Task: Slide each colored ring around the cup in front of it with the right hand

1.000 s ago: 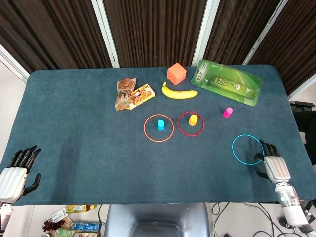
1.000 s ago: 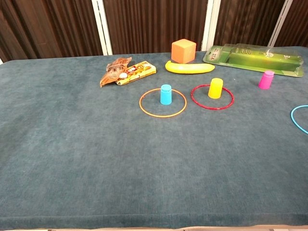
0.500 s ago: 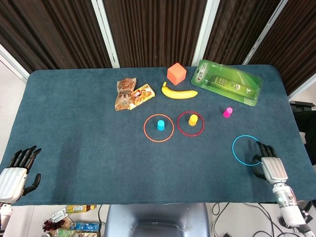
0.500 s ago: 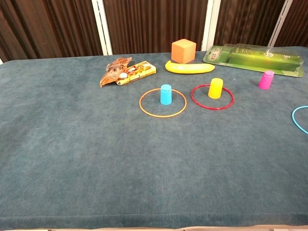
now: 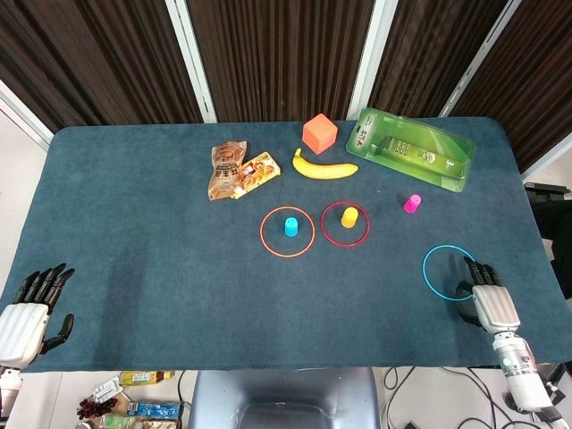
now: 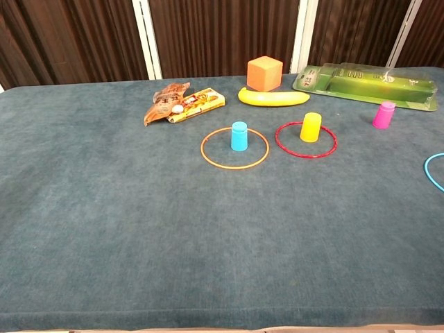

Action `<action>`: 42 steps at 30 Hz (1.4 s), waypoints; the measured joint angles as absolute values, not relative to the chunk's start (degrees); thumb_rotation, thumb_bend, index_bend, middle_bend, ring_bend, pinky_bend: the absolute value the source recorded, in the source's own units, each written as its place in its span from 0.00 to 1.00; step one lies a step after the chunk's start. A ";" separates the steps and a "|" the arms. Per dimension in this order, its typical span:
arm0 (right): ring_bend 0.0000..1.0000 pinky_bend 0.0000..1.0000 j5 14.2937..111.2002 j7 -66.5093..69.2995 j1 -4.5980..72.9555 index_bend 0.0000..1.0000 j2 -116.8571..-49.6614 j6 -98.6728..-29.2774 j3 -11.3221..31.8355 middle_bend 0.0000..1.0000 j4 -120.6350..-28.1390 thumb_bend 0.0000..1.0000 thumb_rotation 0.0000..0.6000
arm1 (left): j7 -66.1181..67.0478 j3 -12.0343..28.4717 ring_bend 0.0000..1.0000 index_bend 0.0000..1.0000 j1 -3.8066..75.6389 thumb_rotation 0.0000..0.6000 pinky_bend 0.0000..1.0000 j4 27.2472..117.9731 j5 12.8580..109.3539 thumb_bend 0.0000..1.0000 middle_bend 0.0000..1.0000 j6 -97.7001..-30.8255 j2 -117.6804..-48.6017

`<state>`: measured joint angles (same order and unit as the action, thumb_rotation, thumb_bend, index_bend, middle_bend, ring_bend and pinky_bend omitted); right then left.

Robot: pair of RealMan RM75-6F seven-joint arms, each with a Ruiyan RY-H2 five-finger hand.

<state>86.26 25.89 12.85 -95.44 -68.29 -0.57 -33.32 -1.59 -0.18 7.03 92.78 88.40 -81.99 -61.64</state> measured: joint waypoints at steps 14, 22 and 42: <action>0.00 0.00 86.55 25.42 12.70 0.64 -94.86 -68.74 -0.41 0.09 -34.70 0.47 1.00 | -2.01 -0.31 0.00 0.00 6.91 1.00 0.03 92.90 88.64 0.48 0.00 -82.17 -61.40; 0.00 0.00 86.59 25.00 12.65 0.67 -94.88 -68.65 -0.37 0.09 -35.10 0.47 1.00 | -2.13 -0.32 0.00 0.00 6.95 1.00 0.03 92.85 88.66 0.49 0.00 -82.08 -61.36; 0.00 0.00 86.59 24.55 12.54 0.76 -95.07 -69.01 -0.10 0.11 -35.61 0.47 1.00 | -2.52 -0.40 0.00 0.00 6.73 1.00 0.03 92.72 89.11 0.48 0.00 -82.69 -61.27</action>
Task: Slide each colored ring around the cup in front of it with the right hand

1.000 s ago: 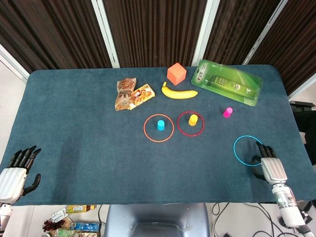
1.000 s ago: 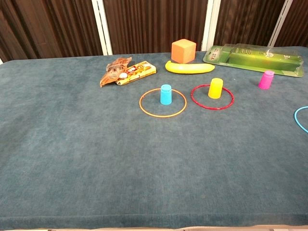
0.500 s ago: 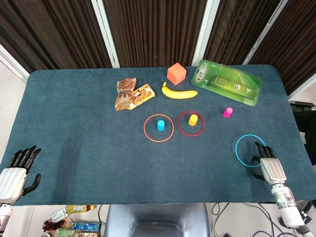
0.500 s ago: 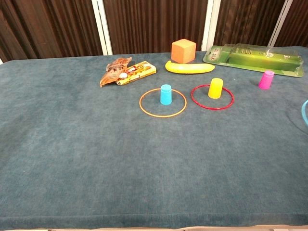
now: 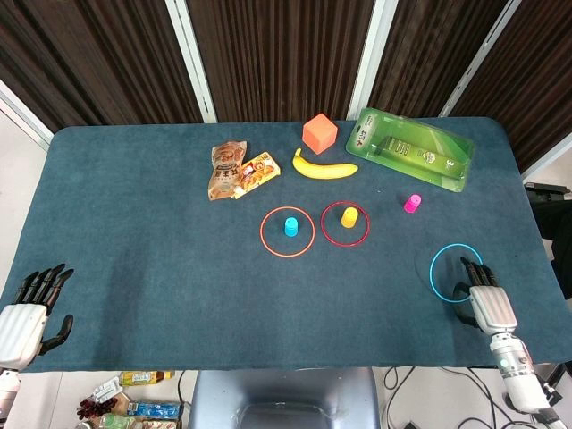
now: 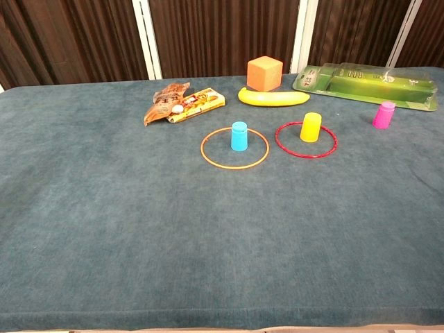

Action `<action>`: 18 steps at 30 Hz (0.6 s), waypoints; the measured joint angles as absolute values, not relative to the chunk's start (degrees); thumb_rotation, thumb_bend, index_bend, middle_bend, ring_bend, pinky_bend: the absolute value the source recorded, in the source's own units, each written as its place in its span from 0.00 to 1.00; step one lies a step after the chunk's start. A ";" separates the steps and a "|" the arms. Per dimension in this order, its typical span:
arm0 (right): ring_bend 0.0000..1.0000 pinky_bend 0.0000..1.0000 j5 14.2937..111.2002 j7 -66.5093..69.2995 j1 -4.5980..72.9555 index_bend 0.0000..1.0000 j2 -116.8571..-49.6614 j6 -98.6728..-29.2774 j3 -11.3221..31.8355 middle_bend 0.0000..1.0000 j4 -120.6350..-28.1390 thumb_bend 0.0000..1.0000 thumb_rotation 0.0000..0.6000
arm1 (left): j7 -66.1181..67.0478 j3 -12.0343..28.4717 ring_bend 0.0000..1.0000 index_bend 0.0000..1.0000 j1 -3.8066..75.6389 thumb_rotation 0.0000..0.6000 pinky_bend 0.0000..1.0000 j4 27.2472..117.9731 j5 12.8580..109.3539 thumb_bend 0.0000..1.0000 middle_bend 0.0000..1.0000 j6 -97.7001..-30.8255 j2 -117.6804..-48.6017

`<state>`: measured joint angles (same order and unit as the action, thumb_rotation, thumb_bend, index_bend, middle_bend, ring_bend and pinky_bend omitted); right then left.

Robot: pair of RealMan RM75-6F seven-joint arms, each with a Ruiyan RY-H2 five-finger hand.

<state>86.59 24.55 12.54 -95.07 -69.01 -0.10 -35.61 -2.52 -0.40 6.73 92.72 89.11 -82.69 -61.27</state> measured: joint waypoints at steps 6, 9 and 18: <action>0.00 0.00 86.37 24.77 13.25 0.77 -94.98 -69.13 0.64 0.11 -36.21 0.47 1.00 | -2.53 -0.45 0.00 0.00 6.75 1.00 0.03 92.64 89.19 0.48 0.00 -82.63 -61.31; 0.00 0.00 86.28 24.80 14.41 0.77 -94.73 -69.15 1.43 0.11 -36.95 0.47 1.00 | -2.28 -0.47 0.00 0.00 6.84 1.00 0.03 92.66 89.16 0.48 0.00 -82.38 -61.39; 0.00 0.00 84.15 23.88 22.14 0.77 -93.61 -63.50 6.13 0.12 -40.87 0.47 1.00 | -1.11 -0.16 0.00 0.00 7.22 1.00 0.03 93.04 88.41 0.48 0.00 -81.68 -61.76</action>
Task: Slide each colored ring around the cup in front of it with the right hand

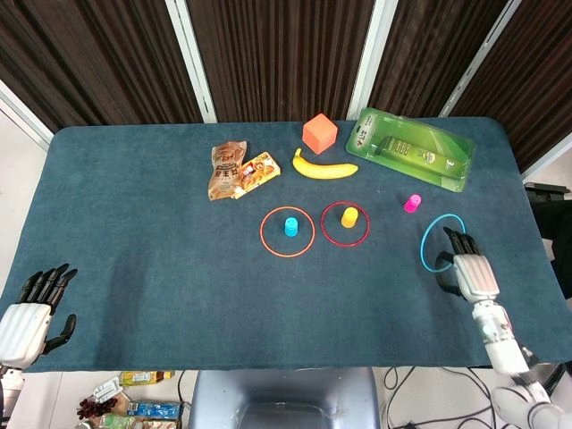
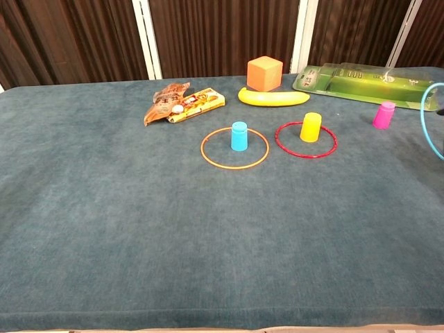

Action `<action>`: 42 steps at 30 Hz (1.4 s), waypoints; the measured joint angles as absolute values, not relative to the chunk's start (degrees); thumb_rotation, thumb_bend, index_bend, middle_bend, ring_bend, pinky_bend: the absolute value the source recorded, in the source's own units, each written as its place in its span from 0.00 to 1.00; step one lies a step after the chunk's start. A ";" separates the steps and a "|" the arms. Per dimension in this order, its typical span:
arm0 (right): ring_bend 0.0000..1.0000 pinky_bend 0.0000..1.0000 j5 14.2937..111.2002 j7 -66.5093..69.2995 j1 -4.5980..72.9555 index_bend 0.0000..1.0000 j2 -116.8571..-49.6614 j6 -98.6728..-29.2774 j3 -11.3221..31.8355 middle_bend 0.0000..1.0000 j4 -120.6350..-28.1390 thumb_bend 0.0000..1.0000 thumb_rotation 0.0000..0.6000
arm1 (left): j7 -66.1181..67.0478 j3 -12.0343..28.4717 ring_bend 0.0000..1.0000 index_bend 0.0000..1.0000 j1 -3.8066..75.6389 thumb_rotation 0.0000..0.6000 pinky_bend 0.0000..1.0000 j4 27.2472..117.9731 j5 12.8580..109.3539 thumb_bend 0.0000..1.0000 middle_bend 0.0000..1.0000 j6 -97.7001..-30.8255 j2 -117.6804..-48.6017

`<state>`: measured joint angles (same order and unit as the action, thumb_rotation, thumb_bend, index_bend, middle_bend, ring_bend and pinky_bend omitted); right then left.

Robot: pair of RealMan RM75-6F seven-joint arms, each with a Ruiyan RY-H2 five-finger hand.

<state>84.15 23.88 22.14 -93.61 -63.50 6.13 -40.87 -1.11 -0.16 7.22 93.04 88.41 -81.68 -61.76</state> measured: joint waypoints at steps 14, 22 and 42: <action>0.00 0.00 76.39 16.18 35.16 0.77 -94.50 -48.31 13.23 0.12 -41.02 0.47 1.00 | -1.15 0.49 0.00 0.00 7.63 1.00 0.03 92.62 86.60 0.48 0.00 -80.56 -61.79; 0.00 0.00 74.20 14.63 37.53 0.70 -95.59 -45.61 14.28 0.12 -38.92 0.47 1.00 | -0.82 0.65 0.00 0.00 7.95 1.00 0.03 92.63 86.01 0.49 0.00 -79.85 -61.90; 0.00 0.00 73.27 13.55 38.66 0.35 -95.08 -45.76 14.07 0.11 -38.96 0.47 1.00 | -0.65 0.70 0.00 0.00 8.34 1.00 0.03 92.94 85.67 0.48 0.00 -79.20 -61.93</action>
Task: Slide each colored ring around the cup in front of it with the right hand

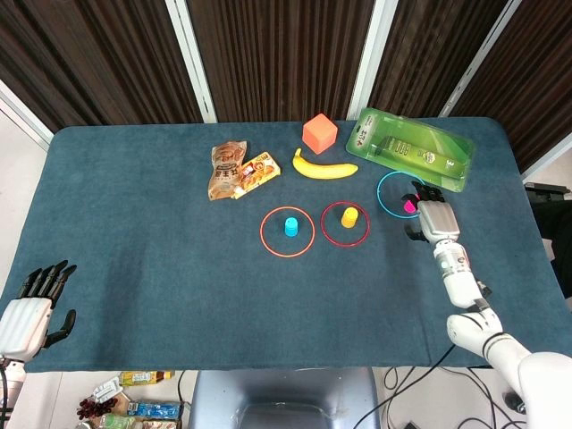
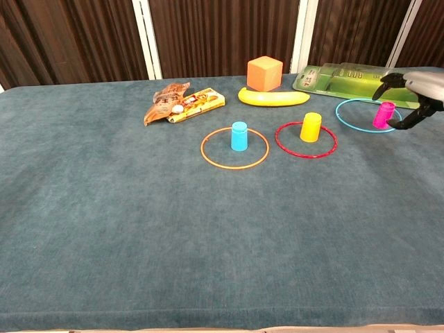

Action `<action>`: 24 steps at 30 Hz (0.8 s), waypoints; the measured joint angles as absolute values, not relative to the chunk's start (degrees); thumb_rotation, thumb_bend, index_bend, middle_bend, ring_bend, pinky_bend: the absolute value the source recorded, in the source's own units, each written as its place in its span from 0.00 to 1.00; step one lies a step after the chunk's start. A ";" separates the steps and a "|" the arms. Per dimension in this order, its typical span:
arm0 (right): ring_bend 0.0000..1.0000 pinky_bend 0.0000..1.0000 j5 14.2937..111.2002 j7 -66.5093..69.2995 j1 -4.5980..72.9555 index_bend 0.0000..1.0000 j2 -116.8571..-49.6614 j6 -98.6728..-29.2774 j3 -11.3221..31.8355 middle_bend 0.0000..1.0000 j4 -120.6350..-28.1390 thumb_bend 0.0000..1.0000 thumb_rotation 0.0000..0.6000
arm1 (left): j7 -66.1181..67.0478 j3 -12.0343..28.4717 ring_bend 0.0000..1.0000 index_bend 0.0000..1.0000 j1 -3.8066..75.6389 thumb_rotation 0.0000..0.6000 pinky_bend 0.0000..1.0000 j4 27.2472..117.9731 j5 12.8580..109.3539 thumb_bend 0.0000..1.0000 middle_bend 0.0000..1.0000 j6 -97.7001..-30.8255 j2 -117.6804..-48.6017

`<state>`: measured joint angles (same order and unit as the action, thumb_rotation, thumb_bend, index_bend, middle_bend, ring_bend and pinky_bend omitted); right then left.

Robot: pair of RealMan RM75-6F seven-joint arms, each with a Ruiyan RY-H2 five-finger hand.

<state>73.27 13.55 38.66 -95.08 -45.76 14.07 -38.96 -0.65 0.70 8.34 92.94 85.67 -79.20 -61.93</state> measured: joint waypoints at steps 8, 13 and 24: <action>0.00 0.00 77.88 13.91 30.01 0.07 -86.59 -62.57 11.12 0.00 -55.80 0.47 1.00 | -1.01 0.52 0.00 0.00 7.88 1.00 0.04 92.88 86.64 0.49 0.00 -80.53 -61.94; 0.00 0.00 81.63 10.54 19.77 0.00 -76.69 -74.24 5.63 0.00 -75.69 0.43 1.00 | -0.76 0.28 0.00 0.00 7.63 1.00 0.03 92.94 87.39 0.48 0.00 -81.19 -62.05; 0.00 0.00 90.49 -2.04 0.52 0.00 -65.48 -96.06 -4.28 0.00 -92.36 0.27 1.00 | -1.81 -0.24 0.00 0.00 6.96 1.00 0.03 92.57 90.50 0.49 0.00 -84.04 -62.39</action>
